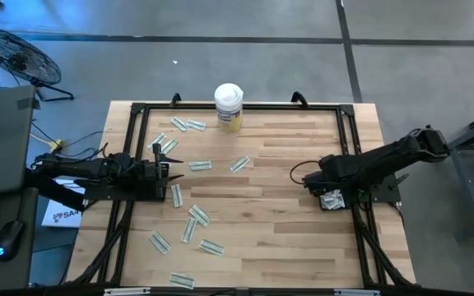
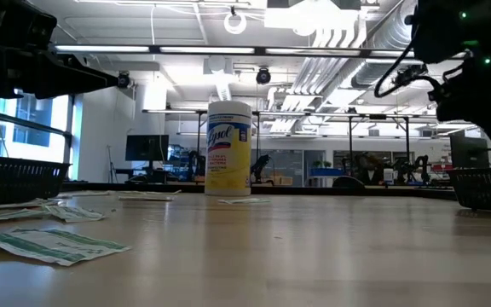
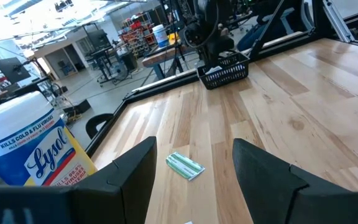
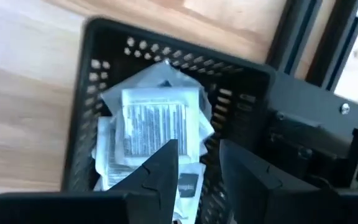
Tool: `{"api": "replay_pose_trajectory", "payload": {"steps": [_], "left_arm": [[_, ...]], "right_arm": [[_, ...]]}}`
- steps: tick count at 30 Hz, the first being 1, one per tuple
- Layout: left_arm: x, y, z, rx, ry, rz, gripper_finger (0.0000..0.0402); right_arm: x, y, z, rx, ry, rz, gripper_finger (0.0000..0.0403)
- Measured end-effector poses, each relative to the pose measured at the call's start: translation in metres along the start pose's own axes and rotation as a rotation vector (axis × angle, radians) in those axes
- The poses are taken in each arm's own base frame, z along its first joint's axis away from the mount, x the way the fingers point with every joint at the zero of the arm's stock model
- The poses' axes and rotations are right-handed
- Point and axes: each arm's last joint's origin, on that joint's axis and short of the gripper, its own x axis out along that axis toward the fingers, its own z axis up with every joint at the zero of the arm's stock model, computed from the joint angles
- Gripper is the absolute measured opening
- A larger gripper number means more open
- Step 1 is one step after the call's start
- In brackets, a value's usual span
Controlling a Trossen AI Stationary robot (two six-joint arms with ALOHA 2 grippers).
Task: Pick & Place First Aid Supplies
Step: Put the towelette pack into the right black basket
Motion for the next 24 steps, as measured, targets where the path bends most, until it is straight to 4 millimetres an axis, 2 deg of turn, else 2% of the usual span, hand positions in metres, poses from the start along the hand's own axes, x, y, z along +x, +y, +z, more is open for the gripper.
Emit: {"api": "replay_pose_trajectory", "payload": {"steps": [5, 8, 14, 16, 19, 24], "left_arm": [[0.0, 0.0, 0.0, 0.0, 0.0, 0.0, 0.0206], [0.0, 0.0, 0.0, 0.0, 0.0, 0.0, 0.0206], [0.0, 0.0, 0.0, 0.0, 0.0, 0.0, 0.0206], [0.0, 0.0, 0.0, 0.0, 0.0, 0.0, 0.0206], [0.0, 0.0, 0.0, 0.0, 0.0, 0.0, 0.0206], [0.0, 0.0, 0.0, 0.0, 0.0, 0.0, 0.0206]], "right_arm": [[-0.002, -0.001, 0.0, -0.008, 0.003, 0.021, 0.0111], [-0.002, -0.001, 0.002, -0.08, 0.018, 0.025, 0.0105], [0.0, 0.005, 0.015, -0.261, 0.028, 0.101, 0.0087], [0.001, 0.006, 0.022, -0.271, 0.046, 0.125, 0.008], [0.007, 0.009, 0.03, -0.276, 0.096, 0.115, 0.0063], [0.02, 0.02, 0.039, -0.445, 0.173, 0.099, 0.0017]]}}
